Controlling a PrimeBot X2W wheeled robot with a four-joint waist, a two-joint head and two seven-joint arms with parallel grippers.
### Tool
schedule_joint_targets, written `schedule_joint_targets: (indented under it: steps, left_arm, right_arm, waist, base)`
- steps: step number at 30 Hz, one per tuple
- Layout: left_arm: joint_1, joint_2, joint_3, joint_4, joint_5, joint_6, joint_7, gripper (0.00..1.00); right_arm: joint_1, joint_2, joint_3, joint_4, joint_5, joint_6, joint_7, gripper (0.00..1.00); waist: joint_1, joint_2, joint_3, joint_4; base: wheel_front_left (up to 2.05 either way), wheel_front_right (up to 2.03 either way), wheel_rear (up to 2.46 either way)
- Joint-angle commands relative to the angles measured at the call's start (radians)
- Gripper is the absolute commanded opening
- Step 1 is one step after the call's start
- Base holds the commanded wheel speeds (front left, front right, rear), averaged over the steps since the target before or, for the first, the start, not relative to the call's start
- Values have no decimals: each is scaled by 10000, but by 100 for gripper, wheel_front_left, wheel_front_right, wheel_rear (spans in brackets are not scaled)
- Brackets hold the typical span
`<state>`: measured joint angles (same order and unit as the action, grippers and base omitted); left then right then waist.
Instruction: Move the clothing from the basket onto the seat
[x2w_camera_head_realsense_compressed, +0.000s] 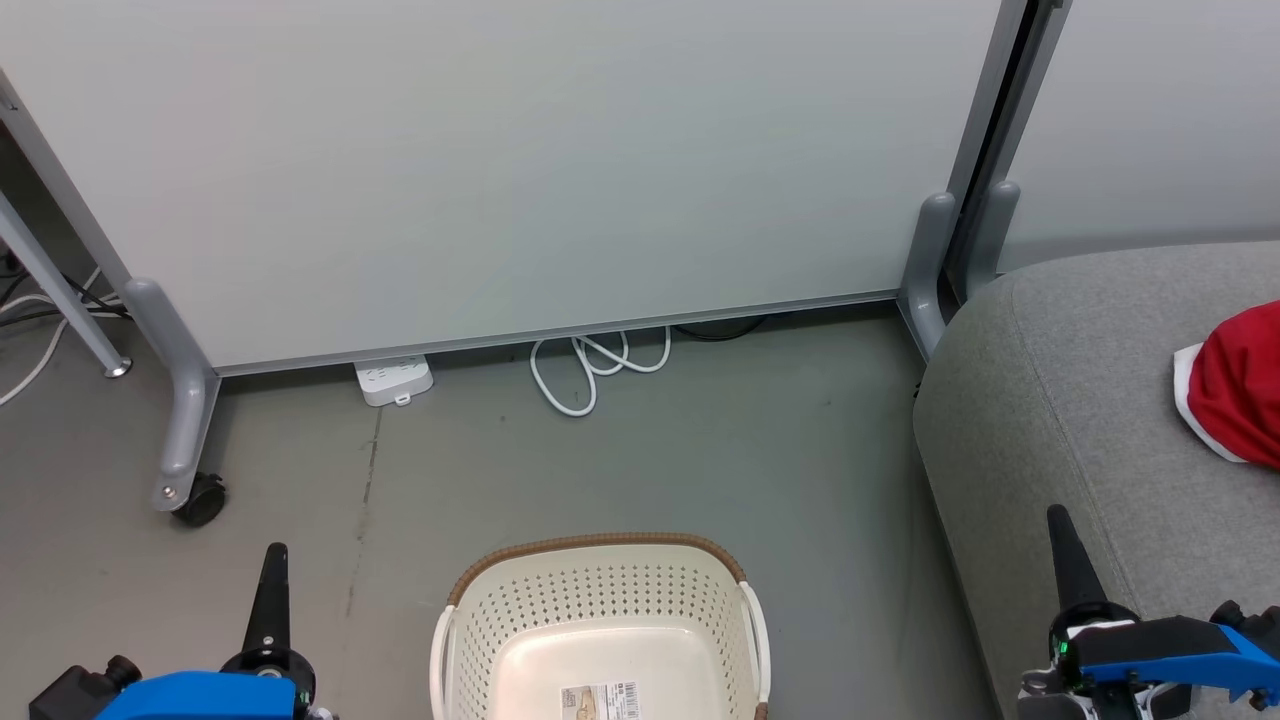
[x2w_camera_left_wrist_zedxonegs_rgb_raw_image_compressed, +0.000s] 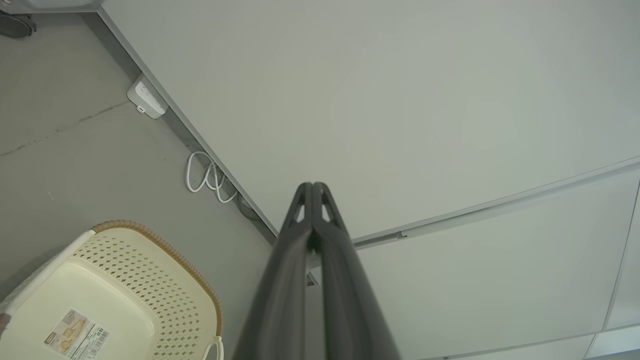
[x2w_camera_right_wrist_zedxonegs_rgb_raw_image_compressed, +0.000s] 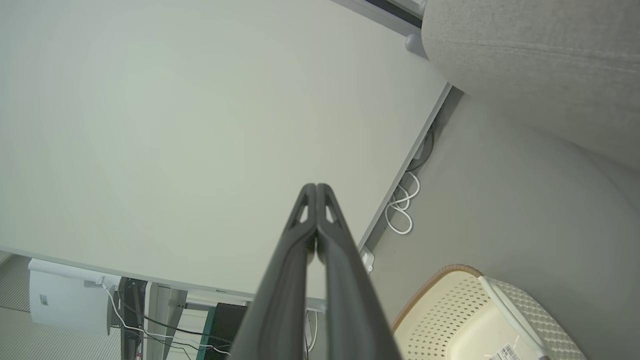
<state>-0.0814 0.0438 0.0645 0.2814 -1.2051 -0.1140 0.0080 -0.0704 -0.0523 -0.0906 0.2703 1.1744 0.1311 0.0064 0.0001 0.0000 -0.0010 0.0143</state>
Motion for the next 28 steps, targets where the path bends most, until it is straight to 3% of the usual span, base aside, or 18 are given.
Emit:
schedule_joint_targets:
  steps: [1,28]
  left_arm:
    - [-237,68,91,-122,-243,-49,59,0]
    - [-286,84,347,-278,-2492,-127,663,0]
  right_arm:
    - [-245,11,-32,-126,278,-2,66,0]
    - [-352,23,-160,-217,2687,-5,668,0]
  waist:
    - [0,0,1,-4]
    - [-1,0,22,-77]
  base:
    - [0,0,0]
    - [0,0,0]
